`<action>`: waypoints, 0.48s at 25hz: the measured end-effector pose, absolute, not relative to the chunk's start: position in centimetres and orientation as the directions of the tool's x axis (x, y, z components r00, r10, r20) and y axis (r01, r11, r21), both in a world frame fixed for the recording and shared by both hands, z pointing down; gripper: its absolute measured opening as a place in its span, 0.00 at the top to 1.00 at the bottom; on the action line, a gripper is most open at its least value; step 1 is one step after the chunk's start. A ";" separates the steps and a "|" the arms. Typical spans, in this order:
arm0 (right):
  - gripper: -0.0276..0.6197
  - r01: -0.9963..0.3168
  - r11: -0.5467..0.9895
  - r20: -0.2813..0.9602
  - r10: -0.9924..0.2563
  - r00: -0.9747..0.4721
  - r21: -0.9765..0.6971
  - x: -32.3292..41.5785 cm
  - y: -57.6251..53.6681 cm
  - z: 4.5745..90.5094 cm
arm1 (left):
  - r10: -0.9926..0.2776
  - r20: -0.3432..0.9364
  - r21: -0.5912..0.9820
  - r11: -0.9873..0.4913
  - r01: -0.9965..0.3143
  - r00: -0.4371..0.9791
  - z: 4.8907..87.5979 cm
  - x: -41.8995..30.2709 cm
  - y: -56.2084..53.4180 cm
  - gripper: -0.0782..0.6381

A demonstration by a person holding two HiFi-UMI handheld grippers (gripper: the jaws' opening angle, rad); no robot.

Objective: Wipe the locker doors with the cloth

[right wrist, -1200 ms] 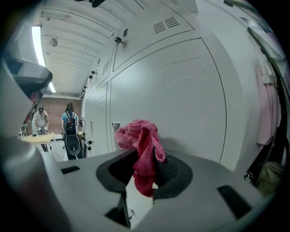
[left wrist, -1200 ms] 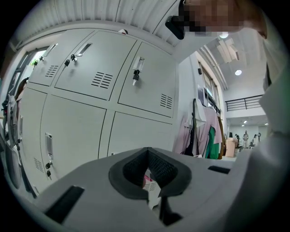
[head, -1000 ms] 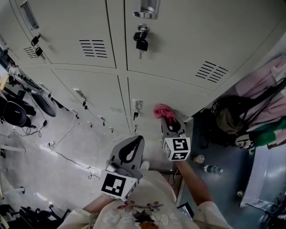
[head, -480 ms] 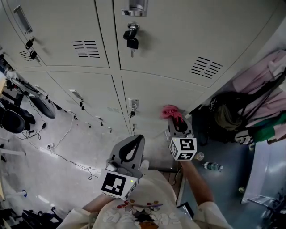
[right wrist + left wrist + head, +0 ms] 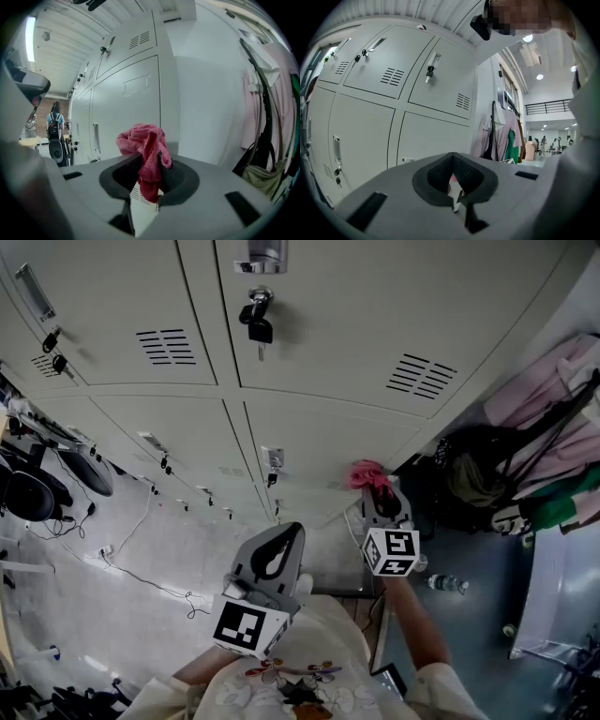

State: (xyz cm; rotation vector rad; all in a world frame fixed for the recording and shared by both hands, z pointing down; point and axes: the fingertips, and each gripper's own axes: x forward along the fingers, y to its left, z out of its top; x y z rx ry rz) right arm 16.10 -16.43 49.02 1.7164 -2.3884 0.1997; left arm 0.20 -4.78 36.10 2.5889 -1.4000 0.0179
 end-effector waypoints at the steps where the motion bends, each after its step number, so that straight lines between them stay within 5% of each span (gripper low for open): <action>1: 0.79 -0.950 0.313 0.235 -0.924 -0.303 0.003 16.4 -16.4 49.0 | -0.826 0.104 0.168 -0.534 -0.828 0.554 36.1 0.3 -4.8 0.88; 12: 0.79 -0.958 0.287 0.237 -0.931 -0.277 0.009 17.4 -16.0 49.3 | -0.821 0.112 0.176 -0.538 -0.824 0.560 36.4 0.4 -4.9 0.88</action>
